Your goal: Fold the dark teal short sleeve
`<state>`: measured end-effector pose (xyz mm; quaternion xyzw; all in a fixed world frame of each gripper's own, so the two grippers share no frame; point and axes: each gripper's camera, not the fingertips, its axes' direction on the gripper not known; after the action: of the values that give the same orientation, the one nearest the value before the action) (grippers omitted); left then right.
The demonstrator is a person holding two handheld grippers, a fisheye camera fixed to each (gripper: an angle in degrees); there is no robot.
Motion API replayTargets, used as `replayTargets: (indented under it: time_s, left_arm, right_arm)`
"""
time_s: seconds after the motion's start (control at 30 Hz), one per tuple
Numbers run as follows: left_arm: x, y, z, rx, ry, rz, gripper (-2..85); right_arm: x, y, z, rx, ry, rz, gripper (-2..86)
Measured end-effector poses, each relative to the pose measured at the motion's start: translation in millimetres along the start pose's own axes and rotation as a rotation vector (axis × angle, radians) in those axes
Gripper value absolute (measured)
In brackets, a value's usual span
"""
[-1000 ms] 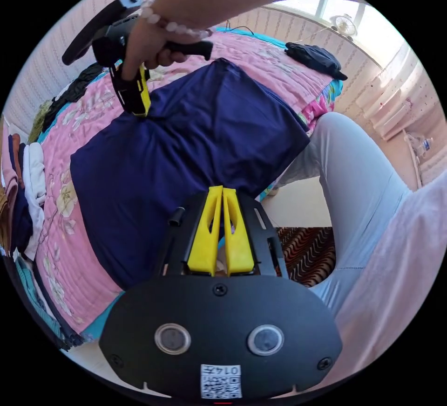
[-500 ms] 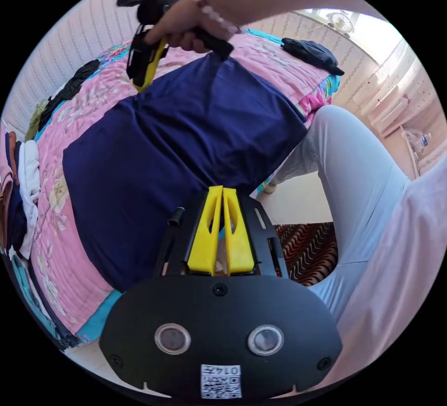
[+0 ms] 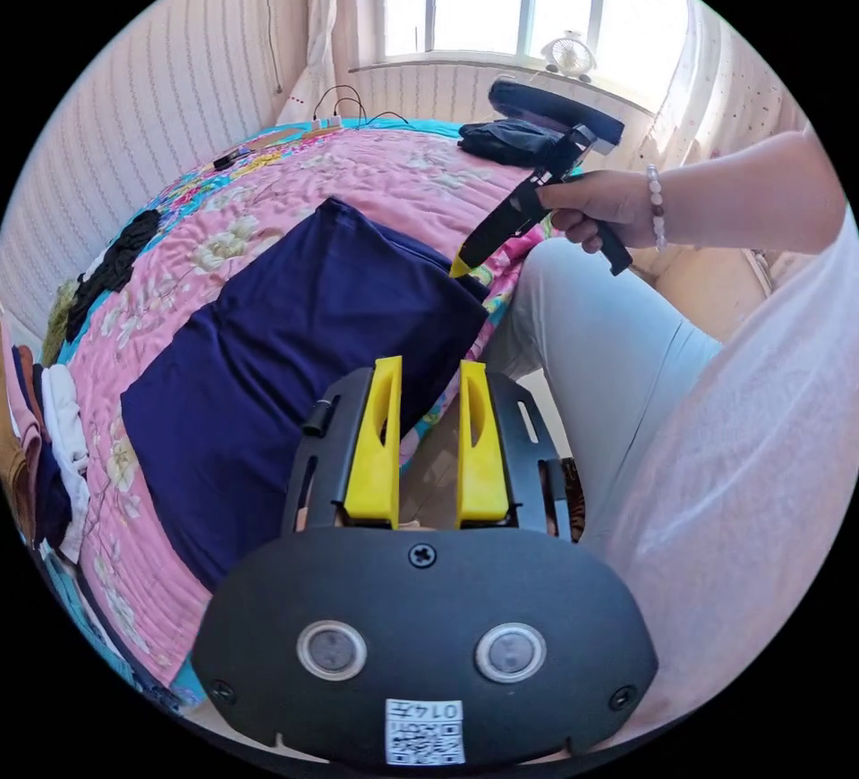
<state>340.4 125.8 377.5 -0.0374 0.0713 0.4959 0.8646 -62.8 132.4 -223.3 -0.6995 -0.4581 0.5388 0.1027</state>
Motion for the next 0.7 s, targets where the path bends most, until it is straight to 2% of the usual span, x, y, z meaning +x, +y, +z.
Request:
replayTargets:
  time_s: [0.07,0.17,0.37,0.43,0.53,0.7]
  left_arm:
    - [6.5,-5.9,5.7,-0.016,0.003,0.027,10.9]
    - [14.5,-17.2,15.9,-0.034,0.002,0.071,11.8]
    - [18.4,-51.5,40.2,-0.022,0.017,0.084,13.0]
    - [15.7,-60.9,49.1,-0.023,0.013,0.066,10.6]
    - [4.2,-68.2,55.2,-0.024,-0.034,-0.012,2.5]
    - [-15.3,-63.5,56.1,-0.036,0.000,-0.072,0.4]
  right_arm:
    - [6.5,-3.7,4.6,-0.041,-0.008,-0.004,9.5]
    - [21.3,-12.1,10.6,-0.145,-0.026,0.038,3.4]
    - [39.4,-23.0,-33.4,-0.092,-0.255,0.034,0.7]
    - [44.4,-28.0,-53.2,-0.062,-0.339,0.023,0.4]
    - [46.9,-38.2,-66.5,-0.070,-0.395,-0.008,0.4]
    - [67.4,-63.6,-88.6,0.038,-0.405,-0.043,1.5]
